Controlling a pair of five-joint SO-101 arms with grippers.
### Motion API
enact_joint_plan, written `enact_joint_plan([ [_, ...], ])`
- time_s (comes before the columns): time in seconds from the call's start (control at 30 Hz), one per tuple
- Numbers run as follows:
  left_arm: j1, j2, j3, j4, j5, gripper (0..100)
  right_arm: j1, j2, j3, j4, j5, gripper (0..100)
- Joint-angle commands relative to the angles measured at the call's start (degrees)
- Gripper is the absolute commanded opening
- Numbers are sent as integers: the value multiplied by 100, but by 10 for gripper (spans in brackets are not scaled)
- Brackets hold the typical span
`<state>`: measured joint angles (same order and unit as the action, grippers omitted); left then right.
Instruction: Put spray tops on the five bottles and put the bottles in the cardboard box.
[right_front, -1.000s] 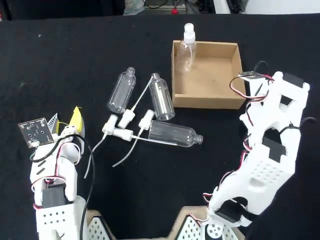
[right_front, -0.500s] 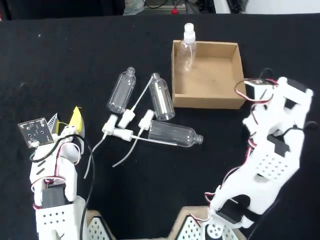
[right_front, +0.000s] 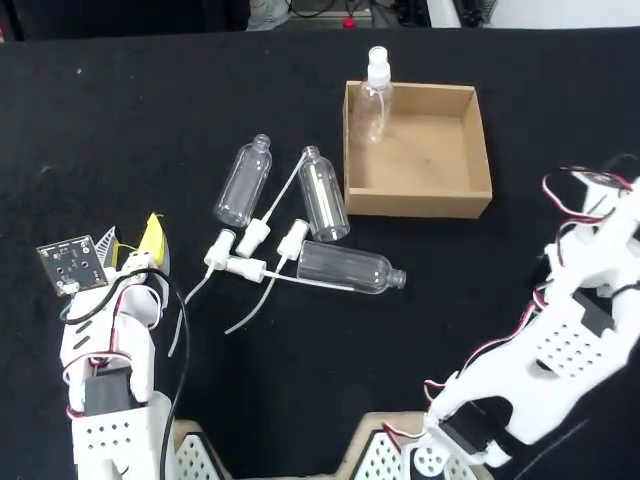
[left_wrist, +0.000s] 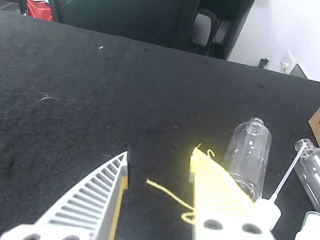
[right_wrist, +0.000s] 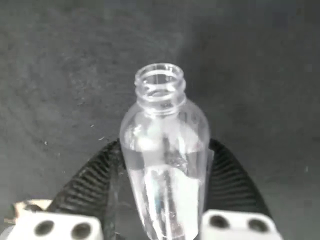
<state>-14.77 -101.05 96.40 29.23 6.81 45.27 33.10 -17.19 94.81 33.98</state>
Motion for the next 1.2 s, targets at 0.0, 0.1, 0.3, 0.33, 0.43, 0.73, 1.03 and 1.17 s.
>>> enact_joint_plan([
  [0.0,57,-44,110,35,-9,195,-9,-13,-286,413,-413,243],
  [0.1,57,-44,110,35,-9,195,-229,-40,-286,563,-396,313],
  [0.3,57,-44,110,35,-9,195,-413,-13,-602,554,-413,342],
  [0.33,57,-44,110,35,-26,195,-413,-13,-629,554,-396,342],
  [0.43,57,-44,110,35,-264,195,-387,-13,-541,598,-114,340],
  [0.73,66,-44,110,35,-316,195,-554,-48,136,580,211,341],
  [1.03,66,-44,110,35,-316,195,-492,-31,145,563,220,340],
  [1.17,66,-44,110,35,-316,195,-440,-75,409,580,167,339],
])
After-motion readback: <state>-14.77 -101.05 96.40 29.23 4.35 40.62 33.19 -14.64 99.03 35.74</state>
